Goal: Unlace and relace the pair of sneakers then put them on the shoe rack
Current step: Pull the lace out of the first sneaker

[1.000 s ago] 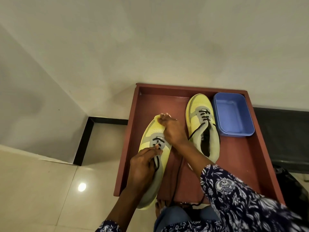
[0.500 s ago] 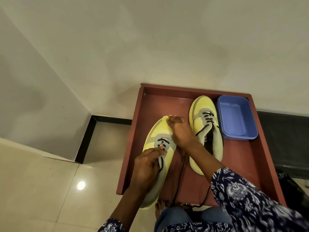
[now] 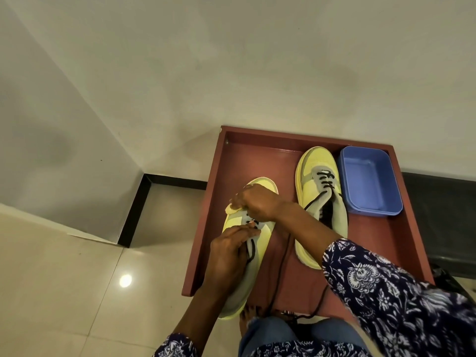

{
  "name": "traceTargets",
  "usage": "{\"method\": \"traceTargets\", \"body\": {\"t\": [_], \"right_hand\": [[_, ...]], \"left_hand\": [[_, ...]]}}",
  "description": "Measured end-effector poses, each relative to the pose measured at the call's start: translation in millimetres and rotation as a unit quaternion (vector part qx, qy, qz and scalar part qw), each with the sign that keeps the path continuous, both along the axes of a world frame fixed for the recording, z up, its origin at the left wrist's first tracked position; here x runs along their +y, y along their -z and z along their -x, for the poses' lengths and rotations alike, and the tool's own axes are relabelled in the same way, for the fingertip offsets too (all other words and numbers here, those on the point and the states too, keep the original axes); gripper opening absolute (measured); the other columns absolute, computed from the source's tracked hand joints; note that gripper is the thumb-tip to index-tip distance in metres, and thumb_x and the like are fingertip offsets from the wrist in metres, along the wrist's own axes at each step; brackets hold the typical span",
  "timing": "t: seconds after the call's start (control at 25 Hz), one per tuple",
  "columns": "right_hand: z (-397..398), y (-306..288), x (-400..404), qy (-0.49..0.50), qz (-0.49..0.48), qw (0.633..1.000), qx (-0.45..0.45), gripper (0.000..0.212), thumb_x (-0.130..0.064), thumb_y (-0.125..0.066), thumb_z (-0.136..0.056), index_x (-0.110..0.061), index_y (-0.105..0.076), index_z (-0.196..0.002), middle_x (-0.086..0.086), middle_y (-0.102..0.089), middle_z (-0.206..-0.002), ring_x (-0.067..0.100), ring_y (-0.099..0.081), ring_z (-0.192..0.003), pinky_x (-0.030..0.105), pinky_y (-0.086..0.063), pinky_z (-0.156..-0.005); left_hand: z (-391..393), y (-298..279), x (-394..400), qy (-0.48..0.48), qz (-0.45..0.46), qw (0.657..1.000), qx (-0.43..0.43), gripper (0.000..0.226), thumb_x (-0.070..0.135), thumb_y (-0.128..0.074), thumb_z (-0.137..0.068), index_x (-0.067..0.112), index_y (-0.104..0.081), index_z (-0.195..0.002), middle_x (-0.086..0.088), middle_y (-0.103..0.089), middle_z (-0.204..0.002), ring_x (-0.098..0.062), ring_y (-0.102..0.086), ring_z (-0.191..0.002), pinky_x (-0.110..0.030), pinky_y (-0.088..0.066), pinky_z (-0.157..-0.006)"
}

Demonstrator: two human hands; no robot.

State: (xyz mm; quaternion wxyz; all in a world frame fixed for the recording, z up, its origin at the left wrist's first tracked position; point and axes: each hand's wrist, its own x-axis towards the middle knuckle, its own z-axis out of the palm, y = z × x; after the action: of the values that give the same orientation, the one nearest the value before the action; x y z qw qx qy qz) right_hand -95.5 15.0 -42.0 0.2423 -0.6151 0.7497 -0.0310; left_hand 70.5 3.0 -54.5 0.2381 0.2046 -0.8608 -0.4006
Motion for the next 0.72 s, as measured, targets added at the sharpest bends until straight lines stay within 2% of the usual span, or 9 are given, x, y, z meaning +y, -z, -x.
{"method": "traceTargets", "body": {"t": [0.12, 0.28, 0.44, 0.72], "right_hand": [[17, -6, 2, -0.044, -0.011, 0.999, 0.023, 0.044, 0.002, -0.047, -0.088, -0.012, -0.055, -0.128, 0.005, -0.053, -0.136, 0.021, -0.045, -0.13, 0.026, -0.029, -0.107], [46, -9, 2, 0.017, -0.002, 0.997, 0.08, 0.045, 0.001, -0.043, -0.089, -0.013, -0.053, -0.13, 0.003, -0.052, -0.138, 0.021, -0.042, -0.131, 0.025, -0.024, -0.106], [37, -9, -3, 0.093, -0.006, 0.992, 0.089, 0.041, -0.004, -0.043, -0.092, -0.013, -0.052, -0.131, 0.006, -0.054, -0.134, 0.026, -0.042, -0.126, 0.03, -0.032, -0.102], [5, -1, -21, -0.002, -0.064, 0.997, 0.037, 0.042, 0.001, -0.046, -0.087, -0.011, -0.058, -0.125, 0.009, -0.061, -0.127, 0.028, -0.052, -0.118, 0.034, -0.039, -0.103]], "left_hand": [[0, 1, 0, -0.003, -0.012, 1.0, 0.001, 0.036, 0.017, -0.041, -0.082, 0.007, -0.072, -0.096, -0.008, -0.072, -0.099, 0.005, -0.05, -0.105, 0.003, -0.034, -0.093], [-2, 2, -1, -0.007, -0.025, 1.0, -0.002, 0.037, 0.021, -0.04, -0.083, 0.008, -0.072, -0.098, -0.007, -0.071, -0.102, 0.008, -0.049, -0.105, 0.002, -0.034, -0.094], [-2, 3, -2, -0.001, -0.032, 0.999, -0.004, 0.037, 0.021, -0.04, -0.083, 0.009, -0.072, -0.099, -0.007, -0.071, -0.103, 0.008, -0.048, -0.106, 0.003, -0.033, -0.094], [-1, 4, -2, 0.003, -0.035, 0.999, 0.003, 0.037, 0.02, -0.041, -0.082, 0.007, -0.072, -0.098, -0.008, -0.071, -0.102, 0.003, -0.051, -0.106, 0.0, -0.036, -0.094]]}}
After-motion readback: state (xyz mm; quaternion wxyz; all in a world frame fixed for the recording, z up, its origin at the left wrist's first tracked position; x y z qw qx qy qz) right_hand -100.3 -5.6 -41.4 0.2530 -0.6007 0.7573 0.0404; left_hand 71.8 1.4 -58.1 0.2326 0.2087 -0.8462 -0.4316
